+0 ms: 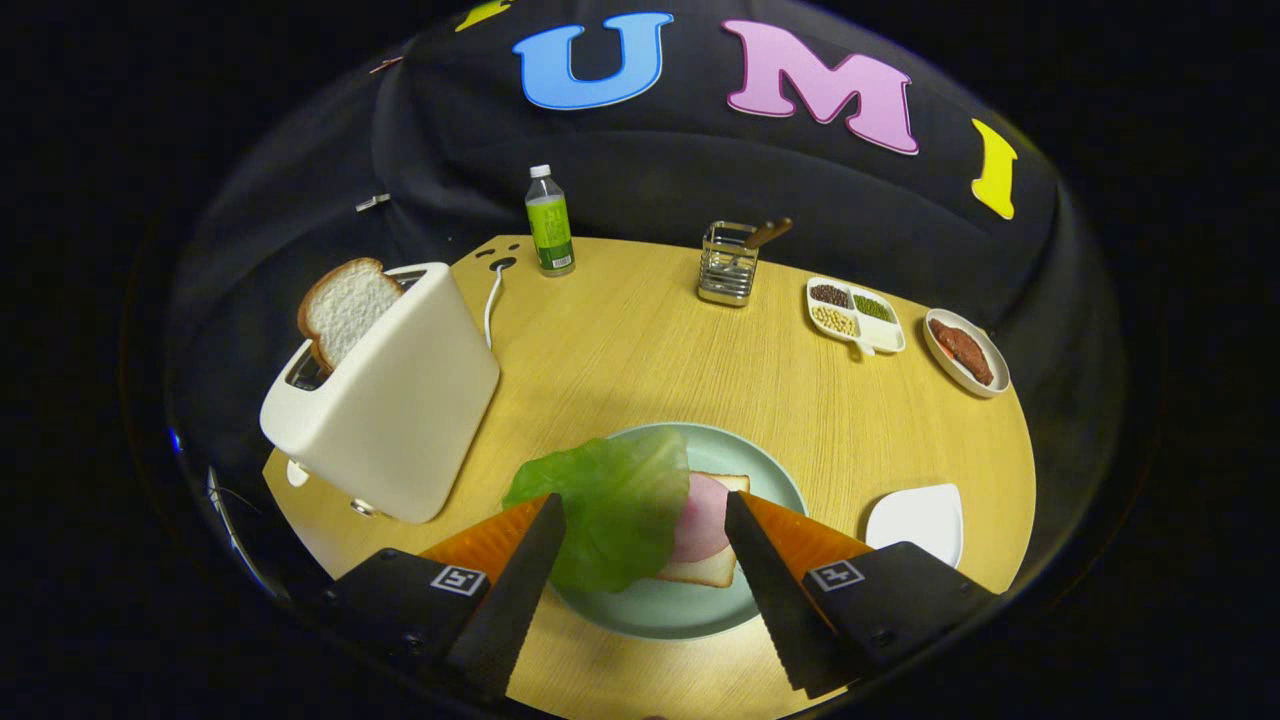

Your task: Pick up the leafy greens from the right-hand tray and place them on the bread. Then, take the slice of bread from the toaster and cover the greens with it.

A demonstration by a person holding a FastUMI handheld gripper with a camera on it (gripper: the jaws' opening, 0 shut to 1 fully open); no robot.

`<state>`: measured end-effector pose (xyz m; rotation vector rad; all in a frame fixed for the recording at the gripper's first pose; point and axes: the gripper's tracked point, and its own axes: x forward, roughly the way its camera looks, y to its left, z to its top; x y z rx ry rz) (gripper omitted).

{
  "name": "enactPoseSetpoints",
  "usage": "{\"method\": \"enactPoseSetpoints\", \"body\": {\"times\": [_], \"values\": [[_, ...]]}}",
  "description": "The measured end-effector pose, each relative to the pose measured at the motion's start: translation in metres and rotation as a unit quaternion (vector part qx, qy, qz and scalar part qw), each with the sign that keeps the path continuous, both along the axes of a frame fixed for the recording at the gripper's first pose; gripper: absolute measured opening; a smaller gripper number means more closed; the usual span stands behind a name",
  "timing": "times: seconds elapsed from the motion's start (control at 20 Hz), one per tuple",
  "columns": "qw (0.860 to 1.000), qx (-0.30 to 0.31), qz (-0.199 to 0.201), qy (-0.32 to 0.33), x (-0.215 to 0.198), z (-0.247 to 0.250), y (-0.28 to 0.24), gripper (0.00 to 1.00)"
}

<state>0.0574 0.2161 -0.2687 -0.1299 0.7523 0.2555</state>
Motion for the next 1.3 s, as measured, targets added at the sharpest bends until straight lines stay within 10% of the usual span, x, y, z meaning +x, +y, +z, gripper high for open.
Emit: {"method": "enactPoseSetpoints", "body": {"times": [0.75, 1.3], "values": [[0.978, 0.083, 0.146, -0.123, -0.005, 0.141, 0.149, 1.00], [0.972, 0.066, 0.193, -0.119, 0.015, 0.120, 0.239, 1.00]]}}
